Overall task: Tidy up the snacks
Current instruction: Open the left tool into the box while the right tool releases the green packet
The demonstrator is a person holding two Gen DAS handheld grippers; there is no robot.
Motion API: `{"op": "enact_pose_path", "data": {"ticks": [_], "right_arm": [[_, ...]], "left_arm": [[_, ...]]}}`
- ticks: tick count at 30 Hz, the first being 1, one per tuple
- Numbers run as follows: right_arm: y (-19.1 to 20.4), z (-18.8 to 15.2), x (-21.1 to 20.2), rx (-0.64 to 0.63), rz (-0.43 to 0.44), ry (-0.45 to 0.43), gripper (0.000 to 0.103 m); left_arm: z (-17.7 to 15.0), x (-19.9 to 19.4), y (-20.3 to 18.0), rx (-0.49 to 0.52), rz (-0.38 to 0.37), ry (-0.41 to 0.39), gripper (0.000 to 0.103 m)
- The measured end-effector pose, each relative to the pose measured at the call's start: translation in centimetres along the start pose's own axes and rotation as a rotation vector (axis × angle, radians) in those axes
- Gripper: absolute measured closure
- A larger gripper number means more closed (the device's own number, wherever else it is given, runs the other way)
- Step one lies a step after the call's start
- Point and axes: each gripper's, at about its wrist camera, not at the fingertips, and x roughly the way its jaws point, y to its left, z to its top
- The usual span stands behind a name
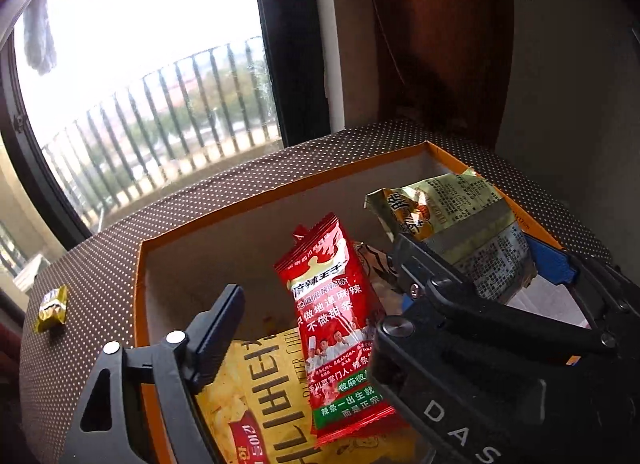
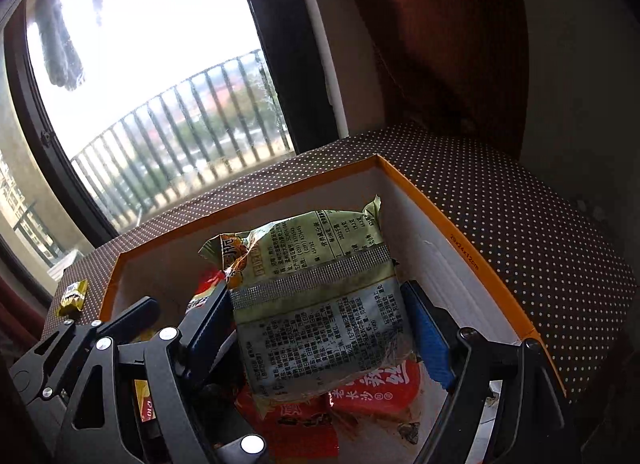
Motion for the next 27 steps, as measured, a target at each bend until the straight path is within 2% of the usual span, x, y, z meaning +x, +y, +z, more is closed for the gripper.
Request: {"op": "enact_pose_path", "data": {"ticks": [6,13,17,19,25,27], "right_arm": [[0.3,-0.4,-0.2,-0.020,0.007,-0.002,0.019],[0.9,-1.2,-1.1,-0.039,0.045,0.002,0.019],[1.7,-1.6,-1.8,-0.039,0.065,-0.001,0.017],[2.0,-1.7,-2.1,-0.039,0.075,-0.001,0.017],[3.1,-2.6,-2.9,-0.037,0.057,-0.005,0.008],[3.7,-3.0,-3.4,-0.050,0.049,-0.015,0.000]], "left_arm": [[-0.6,0.4,0.9,0.005,0.027,0.020,0.012],[-1.3,-0.8,2.2,0.028,0.087,-0.016,0.009],[-2.1,-1.9,3.0,0.013,0.085,-0.033,0.009],[-2.7,-3.0,2.2,0.004,0.084,-0.040,0.009],[-4.3,-4.9,2.4,-0.008,0.065,-0.054,0.009],[-4.6,-5.1,2.6,-0.012,0.056,-0.057,0.007]]}}
